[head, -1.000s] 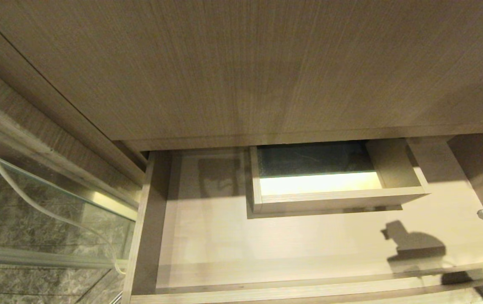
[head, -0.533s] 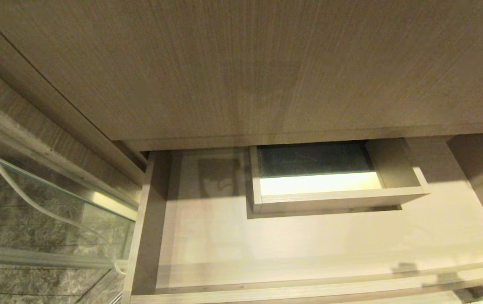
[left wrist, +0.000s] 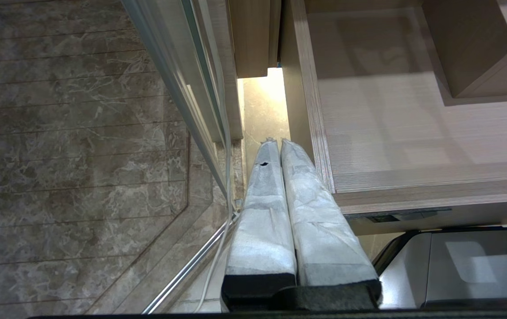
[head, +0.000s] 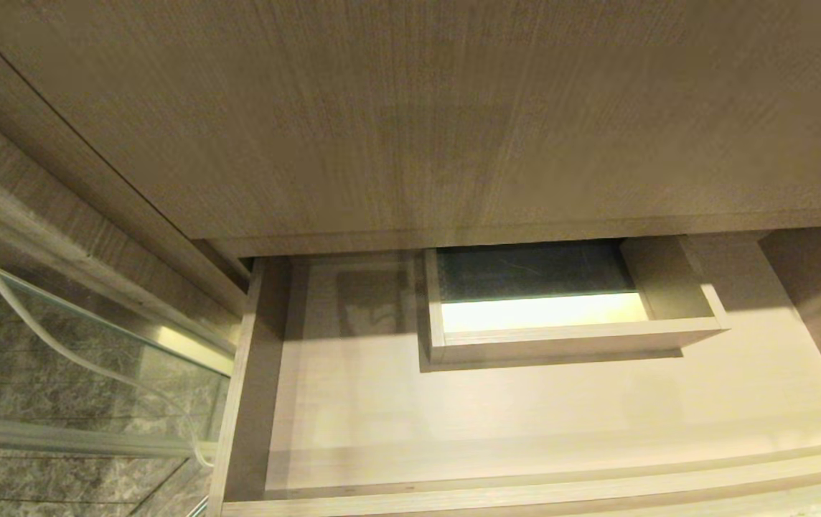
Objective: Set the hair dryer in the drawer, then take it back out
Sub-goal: Pick up the hairdryer
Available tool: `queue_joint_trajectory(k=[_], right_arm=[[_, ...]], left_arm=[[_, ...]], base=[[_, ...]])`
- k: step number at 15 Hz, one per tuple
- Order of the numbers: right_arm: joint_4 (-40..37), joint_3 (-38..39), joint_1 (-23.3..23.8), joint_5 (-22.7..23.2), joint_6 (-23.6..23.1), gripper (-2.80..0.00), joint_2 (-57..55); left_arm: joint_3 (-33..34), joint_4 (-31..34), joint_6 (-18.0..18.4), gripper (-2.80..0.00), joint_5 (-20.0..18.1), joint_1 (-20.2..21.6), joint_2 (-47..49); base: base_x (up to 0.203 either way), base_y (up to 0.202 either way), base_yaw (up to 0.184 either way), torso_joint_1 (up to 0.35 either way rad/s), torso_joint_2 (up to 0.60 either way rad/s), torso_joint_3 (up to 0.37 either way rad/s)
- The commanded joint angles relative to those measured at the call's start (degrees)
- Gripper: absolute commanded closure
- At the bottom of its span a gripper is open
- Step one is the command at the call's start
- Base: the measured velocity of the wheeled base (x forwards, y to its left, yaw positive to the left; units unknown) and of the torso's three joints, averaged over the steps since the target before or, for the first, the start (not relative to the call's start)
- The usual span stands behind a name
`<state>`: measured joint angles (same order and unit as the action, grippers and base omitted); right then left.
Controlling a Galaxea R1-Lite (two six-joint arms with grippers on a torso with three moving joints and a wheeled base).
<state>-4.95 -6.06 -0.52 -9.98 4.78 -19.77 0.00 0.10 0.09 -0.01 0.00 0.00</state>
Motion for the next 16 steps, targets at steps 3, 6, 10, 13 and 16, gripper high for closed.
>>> queue_joint_trajectory(k=[3,6,10,13,16], right_arm=[[-2.67,0.90,-0.17,4.65,-5.87,0.00,19.29],[6.61,4.78,-0.08,8.28,-7.86,0.00,19.88],[9.78,6.06,-0.09,8.57,-6.45,0.00,19.86],[9.78,6.06,-0.09,8.57,-6.45,0.00,19.86],[9.78,6.06,-0.09,8.57,-6.45,0.00,19.86]], left_arm=[[0.00,-0.01,0.00,0.00,0.01,0.00,0.00],[0.00,-0.01,0.00,0.00,0.01,0.00,-0.02],[0.00,-0.01,0.00,0.00,0.01,0.00,0.00],[0.00,-0.01,0.00,0.00,0.01,0.00,0.00],[0.00,-0.01,0.00,0.00,0.01,0.00,0.00]], base=[[0.000,0.000,0.000,0.000,0.00,0.000],[0.000,0.000,0.000,0.000,0.00,0.000],[0.000,0.000,0.000,0.000,0.00,0.000],[0.000,0.000,0.000,0.000,0.00,0.000],[0.000,0.000,0.000,0.000,0.00,0.000]])
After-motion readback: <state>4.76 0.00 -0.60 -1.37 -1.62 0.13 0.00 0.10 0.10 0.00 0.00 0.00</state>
